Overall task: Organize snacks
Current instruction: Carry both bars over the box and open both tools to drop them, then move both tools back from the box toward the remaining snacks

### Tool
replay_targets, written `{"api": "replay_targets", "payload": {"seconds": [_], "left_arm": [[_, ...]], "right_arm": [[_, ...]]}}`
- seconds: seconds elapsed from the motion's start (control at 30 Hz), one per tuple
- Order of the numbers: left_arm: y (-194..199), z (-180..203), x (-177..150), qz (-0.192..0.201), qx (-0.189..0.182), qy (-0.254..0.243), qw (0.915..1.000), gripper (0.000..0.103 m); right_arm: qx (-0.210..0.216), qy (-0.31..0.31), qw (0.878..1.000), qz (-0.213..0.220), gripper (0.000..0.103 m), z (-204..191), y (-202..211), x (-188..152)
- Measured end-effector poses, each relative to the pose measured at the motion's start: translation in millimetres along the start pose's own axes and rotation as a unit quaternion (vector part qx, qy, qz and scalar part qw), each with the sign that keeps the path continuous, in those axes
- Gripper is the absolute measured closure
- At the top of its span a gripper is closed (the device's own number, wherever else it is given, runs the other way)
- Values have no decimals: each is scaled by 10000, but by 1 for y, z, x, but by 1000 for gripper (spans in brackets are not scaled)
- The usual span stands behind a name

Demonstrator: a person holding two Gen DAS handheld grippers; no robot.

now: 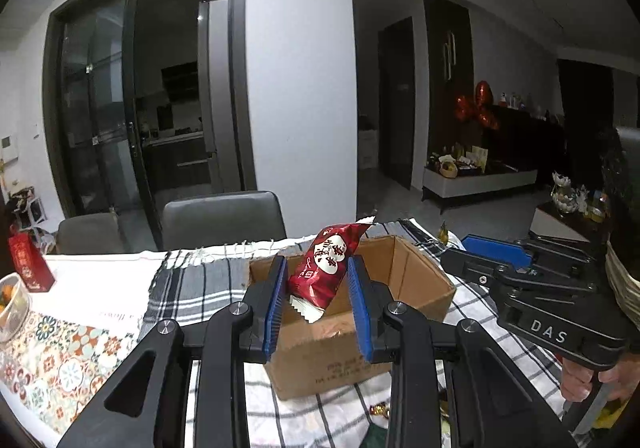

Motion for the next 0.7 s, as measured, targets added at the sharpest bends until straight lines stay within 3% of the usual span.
{"api": "replay_targets", "payload": {"seconds": [0.47, 0.5, 0.53, 0.57, 0.7], "left_arm": [[-77, -5, 13, -544, -64, -51, 9985, 69], [-80, -7, 14, -567, -38, -46, 9984, 66], [-81, -7, 15, -579, -27, -47, 9983, 56], [-80, -7, 16, -556, -29, -49, 9984, 49], [-75, -7, 11, -533, 132, -45, 9985, 43]], "right_arm": [[-136, -67, 9992, -376, 75, 29, -57, 11], [-178, -82, 9989, -424, 68, 30, -60, 10], [-205, -105, 9987, -465, 52, 32, -63, 10], [-248, -132, 9985, -463, 47, 34, -64, 9], [-332, -143, 9983, -449, 47, 37, -60, 1]]}}
Point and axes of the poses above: each gripper's, at about its wrist camera, not at the fingertips, and y roughly against the way its jaws point, z to its right, x to its top, the point moved 8 cm from there along -y, roughly the way its jaws point, and after that the axes turned 8 degrees about -z, right-handed, at the moved point
